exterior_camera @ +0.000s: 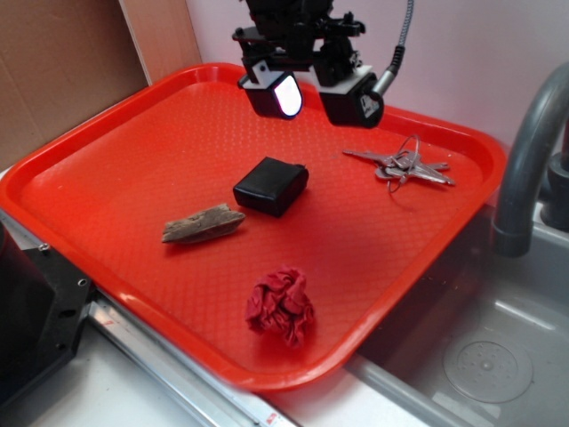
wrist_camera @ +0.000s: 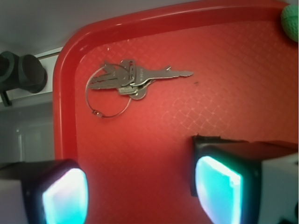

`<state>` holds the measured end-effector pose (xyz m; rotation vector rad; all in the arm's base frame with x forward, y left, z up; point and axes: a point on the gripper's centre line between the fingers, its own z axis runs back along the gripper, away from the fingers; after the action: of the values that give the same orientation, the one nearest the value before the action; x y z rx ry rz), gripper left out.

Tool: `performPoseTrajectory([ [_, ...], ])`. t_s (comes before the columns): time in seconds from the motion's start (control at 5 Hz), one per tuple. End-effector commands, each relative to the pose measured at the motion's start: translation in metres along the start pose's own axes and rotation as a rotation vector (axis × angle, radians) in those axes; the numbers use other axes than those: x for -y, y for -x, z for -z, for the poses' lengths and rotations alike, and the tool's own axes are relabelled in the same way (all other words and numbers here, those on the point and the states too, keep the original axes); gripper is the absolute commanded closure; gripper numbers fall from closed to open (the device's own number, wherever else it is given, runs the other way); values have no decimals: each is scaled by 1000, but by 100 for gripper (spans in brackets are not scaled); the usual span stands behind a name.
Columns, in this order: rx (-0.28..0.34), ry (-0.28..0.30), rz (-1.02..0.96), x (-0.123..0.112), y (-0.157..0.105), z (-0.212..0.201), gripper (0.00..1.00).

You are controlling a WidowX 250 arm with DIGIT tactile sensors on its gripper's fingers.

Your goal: Grab the silver keys.

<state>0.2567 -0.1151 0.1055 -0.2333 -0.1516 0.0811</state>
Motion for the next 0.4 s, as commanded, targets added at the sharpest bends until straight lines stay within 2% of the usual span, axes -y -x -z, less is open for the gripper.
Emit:
performPoseTrajectory([
  [0.0, 50, 23, 7, 8, -11, -14, 0],
  [0.2, 64, 40, 70, 32, -21, -3, 0],
])
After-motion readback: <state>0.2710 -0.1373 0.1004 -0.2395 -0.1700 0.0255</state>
